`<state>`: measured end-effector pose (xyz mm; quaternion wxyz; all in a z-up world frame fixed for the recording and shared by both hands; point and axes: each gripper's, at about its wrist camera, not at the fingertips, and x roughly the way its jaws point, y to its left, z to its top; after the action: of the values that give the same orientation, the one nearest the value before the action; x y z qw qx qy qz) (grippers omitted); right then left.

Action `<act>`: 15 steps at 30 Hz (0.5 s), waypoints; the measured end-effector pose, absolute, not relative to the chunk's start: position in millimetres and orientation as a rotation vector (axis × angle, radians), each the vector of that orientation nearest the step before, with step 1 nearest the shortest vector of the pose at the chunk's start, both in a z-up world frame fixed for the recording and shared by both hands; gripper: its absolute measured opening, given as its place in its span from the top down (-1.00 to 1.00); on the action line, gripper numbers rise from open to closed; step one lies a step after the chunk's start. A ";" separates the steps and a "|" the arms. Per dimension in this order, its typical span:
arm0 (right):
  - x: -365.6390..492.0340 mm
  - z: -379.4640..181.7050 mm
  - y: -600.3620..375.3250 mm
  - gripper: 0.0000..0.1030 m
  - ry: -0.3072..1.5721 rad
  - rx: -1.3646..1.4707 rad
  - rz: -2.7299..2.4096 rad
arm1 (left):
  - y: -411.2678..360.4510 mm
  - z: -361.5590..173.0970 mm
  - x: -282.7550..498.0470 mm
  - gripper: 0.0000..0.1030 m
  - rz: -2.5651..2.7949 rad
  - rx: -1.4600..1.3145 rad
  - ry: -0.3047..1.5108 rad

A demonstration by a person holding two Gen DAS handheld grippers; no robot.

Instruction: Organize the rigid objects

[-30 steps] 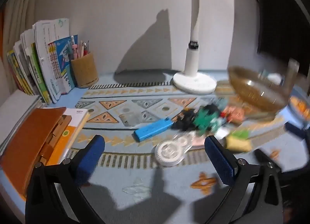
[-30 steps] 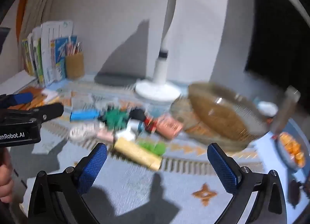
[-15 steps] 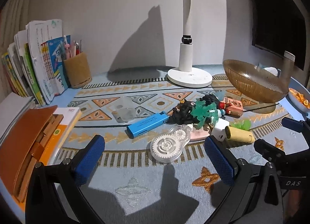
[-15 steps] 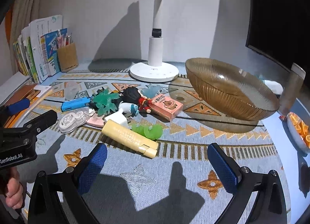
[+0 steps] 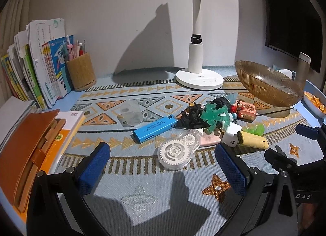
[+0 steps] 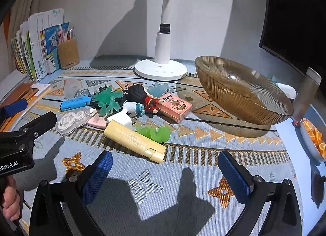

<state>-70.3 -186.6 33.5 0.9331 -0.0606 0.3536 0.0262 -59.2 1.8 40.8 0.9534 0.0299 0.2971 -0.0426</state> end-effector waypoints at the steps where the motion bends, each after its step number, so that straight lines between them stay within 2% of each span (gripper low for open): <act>1: -69.4 33.4 -186.9 -1.00 0.728 -0.122 0.051 | 1.5 40.8 -59.1 -0.99 -0.087 0.059 0.605; 15: -67.1 31.3 -189.1 -1.00 0.754 -0.112 0.050 | 1.8 40.1 -57.9 -0.99 -0.096 0.054 0.618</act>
<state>-67.1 -189.1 31.3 0.9279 -0.0548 0.3679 0.0245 -57.9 1.8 40.1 0.9512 0.0266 0.3038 -0.0472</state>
